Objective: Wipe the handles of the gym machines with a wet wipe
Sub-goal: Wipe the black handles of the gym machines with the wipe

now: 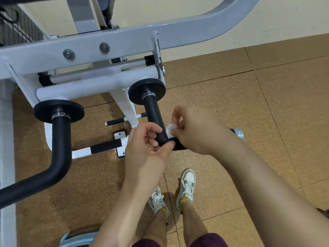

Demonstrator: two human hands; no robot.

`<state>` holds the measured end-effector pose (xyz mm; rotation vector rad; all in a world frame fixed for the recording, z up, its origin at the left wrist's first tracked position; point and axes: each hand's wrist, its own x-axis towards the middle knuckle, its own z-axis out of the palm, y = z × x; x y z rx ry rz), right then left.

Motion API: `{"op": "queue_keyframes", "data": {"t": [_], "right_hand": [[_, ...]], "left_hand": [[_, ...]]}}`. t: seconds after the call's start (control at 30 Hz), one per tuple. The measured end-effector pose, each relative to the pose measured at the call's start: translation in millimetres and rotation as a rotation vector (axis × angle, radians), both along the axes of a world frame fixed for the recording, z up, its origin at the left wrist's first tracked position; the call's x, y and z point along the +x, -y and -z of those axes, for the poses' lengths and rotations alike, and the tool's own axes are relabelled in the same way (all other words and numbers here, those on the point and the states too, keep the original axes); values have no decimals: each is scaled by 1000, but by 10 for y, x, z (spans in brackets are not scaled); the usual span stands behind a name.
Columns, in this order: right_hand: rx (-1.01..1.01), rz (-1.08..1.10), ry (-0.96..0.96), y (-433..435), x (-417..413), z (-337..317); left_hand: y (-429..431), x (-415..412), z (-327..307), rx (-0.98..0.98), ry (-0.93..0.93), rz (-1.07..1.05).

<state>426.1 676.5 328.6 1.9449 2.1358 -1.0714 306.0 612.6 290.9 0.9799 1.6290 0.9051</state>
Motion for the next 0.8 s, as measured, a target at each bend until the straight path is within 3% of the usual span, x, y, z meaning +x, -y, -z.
{"op": "queue_keyframes", "data": {"t": [0.07, 0.2, 0.4, 0.57, 0.7, 0.8], "right_hand": [[33, 10, -26, -20, -55, 19], [187, 280, -180, 9, -275, 162], [123, -43, -25, 69, -43, 60], [179, 262, -140, 9, -237, 164], [162, 0, -42, 43, -130, 58], [189, 116, -74, 12, -198, 101]], "left_hand": [[0, 4, 5, 2, -1, 6], [-12, -15, 15, 13, -29, 24], [-35, -30, -15, 57, 12, 20], [-99, -47, 24, 75, -69, 61], [-105, -43, 18, 71, -65, 26], [-110, -55, -6, 74, -73, 44]]}}
